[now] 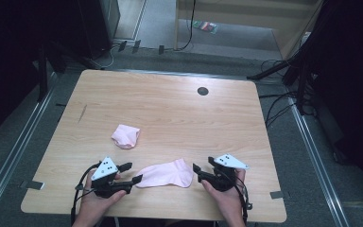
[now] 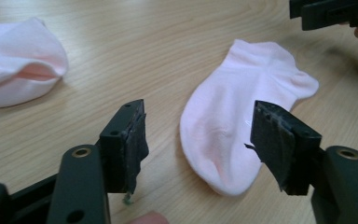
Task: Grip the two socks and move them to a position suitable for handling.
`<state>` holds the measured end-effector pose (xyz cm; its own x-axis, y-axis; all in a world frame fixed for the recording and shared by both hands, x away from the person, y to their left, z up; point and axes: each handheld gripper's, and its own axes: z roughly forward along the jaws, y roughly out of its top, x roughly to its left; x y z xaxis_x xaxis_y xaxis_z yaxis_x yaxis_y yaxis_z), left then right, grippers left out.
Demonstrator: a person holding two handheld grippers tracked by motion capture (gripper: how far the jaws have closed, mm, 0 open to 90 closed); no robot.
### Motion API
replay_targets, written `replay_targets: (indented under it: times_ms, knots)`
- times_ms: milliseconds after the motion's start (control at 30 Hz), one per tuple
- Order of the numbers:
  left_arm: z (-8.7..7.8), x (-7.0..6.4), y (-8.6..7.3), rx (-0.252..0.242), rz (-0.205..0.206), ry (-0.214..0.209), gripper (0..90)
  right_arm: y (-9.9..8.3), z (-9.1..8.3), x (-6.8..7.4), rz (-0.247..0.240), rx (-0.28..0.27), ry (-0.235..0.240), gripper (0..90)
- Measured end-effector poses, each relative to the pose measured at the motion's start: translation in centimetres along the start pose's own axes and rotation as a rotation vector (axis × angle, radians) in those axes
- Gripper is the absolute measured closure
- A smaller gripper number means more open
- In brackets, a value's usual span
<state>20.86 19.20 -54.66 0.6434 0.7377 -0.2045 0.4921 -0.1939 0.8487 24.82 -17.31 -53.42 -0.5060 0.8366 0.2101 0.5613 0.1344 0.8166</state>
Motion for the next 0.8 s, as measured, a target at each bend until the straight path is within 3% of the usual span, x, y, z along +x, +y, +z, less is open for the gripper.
replay_targets:
  times_ms: [100, 133, 367, 433, 467, 500, 533, 567, 600, 700, 800]
  knots:
    - [-0.3, 0.3, 0.1, -0.012, -0.01, 0.012, 32.8, 0.1, -0.4, -0.4, 0.012, -0.002, -0.019, 22.3]
    - [-0.4, 0.5, 0.1, -0.019, -0.013, 0.015, 31.3, 0.3, -0.7, -0.7, 0.024, 0.003, -0.04, 15.2]
    - [-1.3, 1.7, 0.6, -0.061, -0.062, 0.082, 25.1, 0.7, -1.6, -1.9, 0.072, -0.005, -0.039, 13.2]
    - [-1.4, 2.4, 1.0, -0.079, -0.086, 0.124, 25.0, 0.7, -1.6, -2.2, 0.084, -0.001, -0.043, 13.4]
    - [-1.3, 2.9, 1.5, -0.084, -0.103, 0.168, 26.0, 0.7, -1.5, -2.4, 0.082, 0.003, -0.052, 13.6]
    - [-1.3, 2.9, 1.5, -0.084, -0.103, 0.168, 26.7, 0.7, -1.5, -2.4, 0.082, 0.003, -0.052, 13.6]
    - [-0.9, 3.7, 2.1, -0.089, -0.132, 0.209, 27.4, 0.8, -1.5, -2.6, 0.083, 0.003, -0.059, 13.7]
    - [-0.9, 3.7, 2.1, -0.089, -0.132, 0.209, 27.7, 0.8, -1.5, -2.6, 0.083, 0.003, -0.059, 13.7]
    - [-0.4, 4.4, 2.7, -0.083, -0.134, 0.267, 27.9, 0.9, -1.6, -2.6, 0.093, 0.004, -0.065, 14.1]
    - [0.3, 5.3, 3.4, -0.079, -0.156, 0.297, 28.1, 0.9, -1.8, -2.7, 0.095, 0.003, -0.069, 14.8]
    - [1.5, 6.3, 4.1, -0.039, -0.169, 0.35, 28.0, 0.8, -1.9, -3.2, 0.102, -0.001, -0.07, 15.7]
